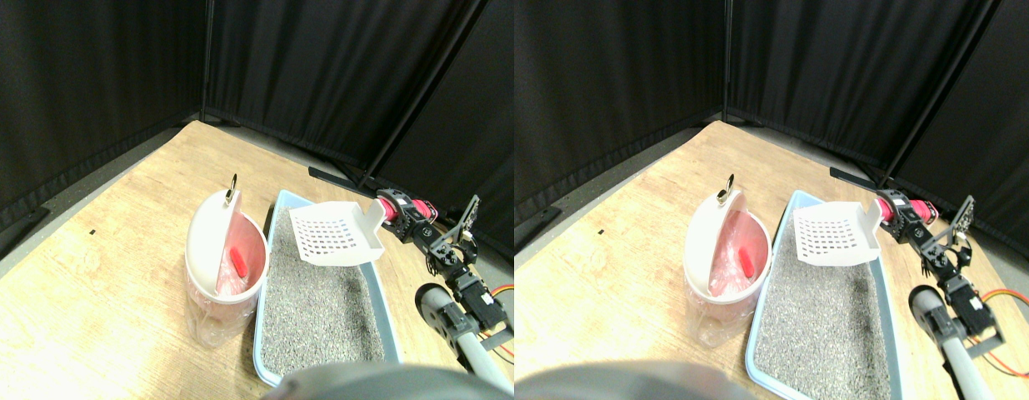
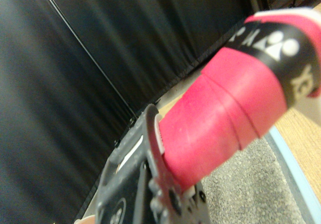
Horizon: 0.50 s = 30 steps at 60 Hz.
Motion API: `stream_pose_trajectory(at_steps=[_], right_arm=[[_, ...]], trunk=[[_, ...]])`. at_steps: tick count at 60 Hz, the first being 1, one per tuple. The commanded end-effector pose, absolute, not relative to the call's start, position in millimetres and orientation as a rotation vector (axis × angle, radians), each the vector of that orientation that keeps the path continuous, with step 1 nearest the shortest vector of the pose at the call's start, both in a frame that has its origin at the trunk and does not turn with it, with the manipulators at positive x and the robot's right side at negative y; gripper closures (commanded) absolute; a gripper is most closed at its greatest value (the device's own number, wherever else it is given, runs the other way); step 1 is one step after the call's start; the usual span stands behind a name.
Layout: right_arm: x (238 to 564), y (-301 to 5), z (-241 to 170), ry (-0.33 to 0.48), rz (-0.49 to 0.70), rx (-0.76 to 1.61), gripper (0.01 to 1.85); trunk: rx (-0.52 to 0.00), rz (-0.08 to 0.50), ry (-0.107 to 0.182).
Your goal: Scoop (unimanual)
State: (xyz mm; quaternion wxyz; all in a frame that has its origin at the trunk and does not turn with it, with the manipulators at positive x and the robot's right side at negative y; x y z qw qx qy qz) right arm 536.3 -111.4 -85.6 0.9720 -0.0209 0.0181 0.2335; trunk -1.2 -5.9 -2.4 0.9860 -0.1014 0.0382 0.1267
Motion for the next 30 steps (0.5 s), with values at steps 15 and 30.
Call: stream_pose_trajectory(at_steps=[15, 30], right_arm=[[532, -147, -97, -0.087, 0.409, 0.064, 1.81], [522, -169, -114, -0.076, 0.355, 0.119, 1.81]], trunk=[[-0.196, 0.195, 0.092], [-0.179, 0.168, 0.099]])
